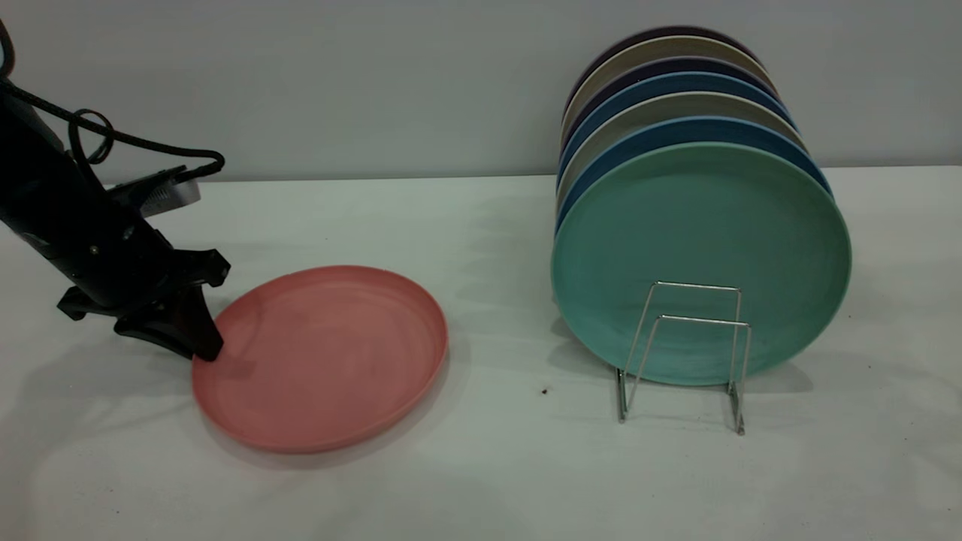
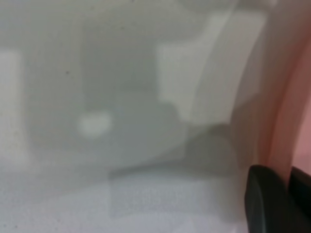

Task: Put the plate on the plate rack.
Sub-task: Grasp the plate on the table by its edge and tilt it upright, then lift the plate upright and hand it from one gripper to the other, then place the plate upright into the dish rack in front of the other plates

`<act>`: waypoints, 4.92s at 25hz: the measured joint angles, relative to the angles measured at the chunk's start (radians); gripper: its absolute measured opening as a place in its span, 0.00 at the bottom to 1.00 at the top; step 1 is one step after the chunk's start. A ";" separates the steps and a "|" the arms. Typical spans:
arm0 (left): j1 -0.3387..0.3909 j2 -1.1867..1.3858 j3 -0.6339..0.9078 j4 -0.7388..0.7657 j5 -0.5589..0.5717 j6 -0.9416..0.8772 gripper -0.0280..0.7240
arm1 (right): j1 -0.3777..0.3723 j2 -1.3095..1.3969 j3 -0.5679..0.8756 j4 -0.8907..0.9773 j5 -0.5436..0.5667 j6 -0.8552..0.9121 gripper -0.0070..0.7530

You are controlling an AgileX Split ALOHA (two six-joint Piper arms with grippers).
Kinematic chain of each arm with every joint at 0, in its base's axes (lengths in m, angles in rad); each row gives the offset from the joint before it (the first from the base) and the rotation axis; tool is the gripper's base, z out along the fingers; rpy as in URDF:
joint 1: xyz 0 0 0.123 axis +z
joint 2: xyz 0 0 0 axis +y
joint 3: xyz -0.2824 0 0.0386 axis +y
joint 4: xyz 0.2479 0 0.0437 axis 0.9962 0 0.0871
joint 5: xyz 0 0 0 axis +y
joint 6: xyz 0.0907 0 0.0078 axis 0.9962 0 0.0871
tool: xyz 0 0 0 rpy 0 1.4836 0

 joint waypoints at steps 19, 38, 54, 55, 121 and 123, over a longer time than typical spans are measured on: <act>0.000 -0.123 0.000 -0.141 0.048 0.188 0.05 | 0.000 -0.148 0.000 0.013 0.057 -0.018 0.33; -0.001 -0.232 0.001 -0.411 0.271 0.417 0.05 | 0.025 -0.306 0.112 0.137 0.334 -0.046 0.33; -0.249 -0.232 0.008 -0.390 0.222 0.357 0.05 | 0.416 -0.355 0.287 0.242 0.137 -0.083 0.33; -0.266 -0.232 0.008 -0.388 0.213 0.347 0.05 | 0.439 -0.355 0.288 0.253 0.119 -0.084 0.33; -0.370 -0.439 0.010 -0.263 0.158 0.224 0.61 | 0.632 -0.460 0.130 -0.380 0.096 -0.205 0.17; -0.340 -0.441 0.010 -0.263 0.175 0.224 0.61 | 0.689 -0.460 0.104 -0.478 0.067 -0.202 0.17</act>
